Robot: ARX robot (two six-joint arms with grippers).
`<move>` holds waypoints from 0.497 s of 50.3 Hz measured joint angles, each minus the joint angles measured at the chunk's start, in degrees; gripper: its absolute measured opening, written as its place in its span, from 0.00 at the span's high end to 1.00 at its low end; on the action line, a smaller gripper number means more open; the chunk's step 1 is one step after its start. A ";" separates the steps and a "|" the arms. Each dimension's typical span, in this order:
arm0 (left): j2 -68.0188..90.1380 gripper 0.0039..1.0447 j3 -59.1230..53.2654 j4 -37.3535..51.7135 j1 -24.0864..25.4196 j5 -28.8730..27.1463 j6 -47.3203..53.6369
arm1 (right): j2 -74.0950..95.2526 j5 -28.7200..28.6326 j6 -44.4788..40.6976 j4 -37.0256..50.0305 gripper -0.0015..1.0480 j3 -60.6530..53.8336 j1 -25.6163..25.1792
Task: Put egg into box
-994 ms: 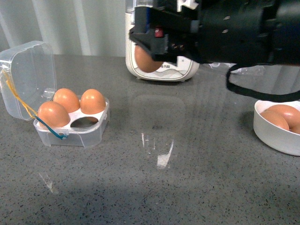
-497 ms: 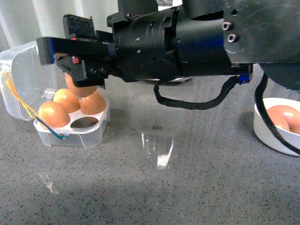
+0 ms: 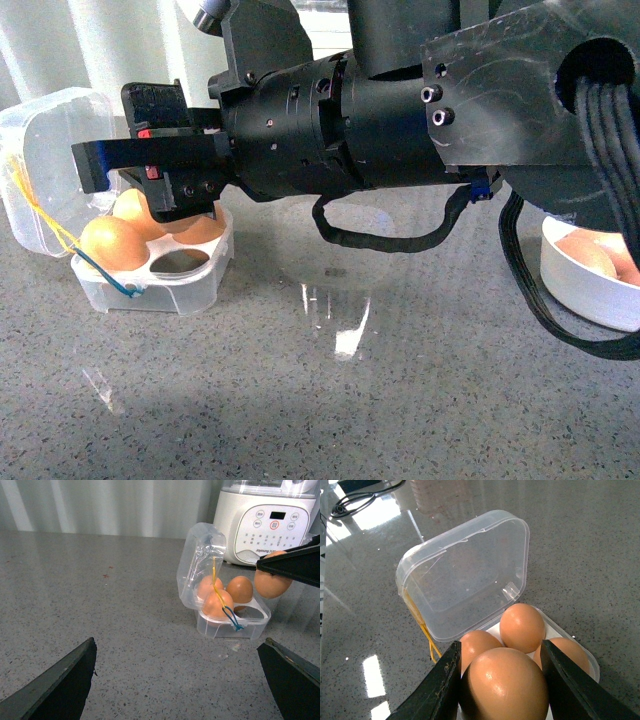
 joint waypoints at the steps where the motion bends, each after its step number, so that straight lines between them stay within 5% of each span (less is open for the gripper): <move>1: 0.00 0.06 0.00 0.00 0.00 0.00 0.00 | 0.00 0.00 -0.11 -0.07 0.61 0.02 -0.02; 25: 0.00 0.06 0.00 0.00 0.00 0.00 0.00 | 3.02 0.35 -1.16 -0.46 0.61 2.73 -0.81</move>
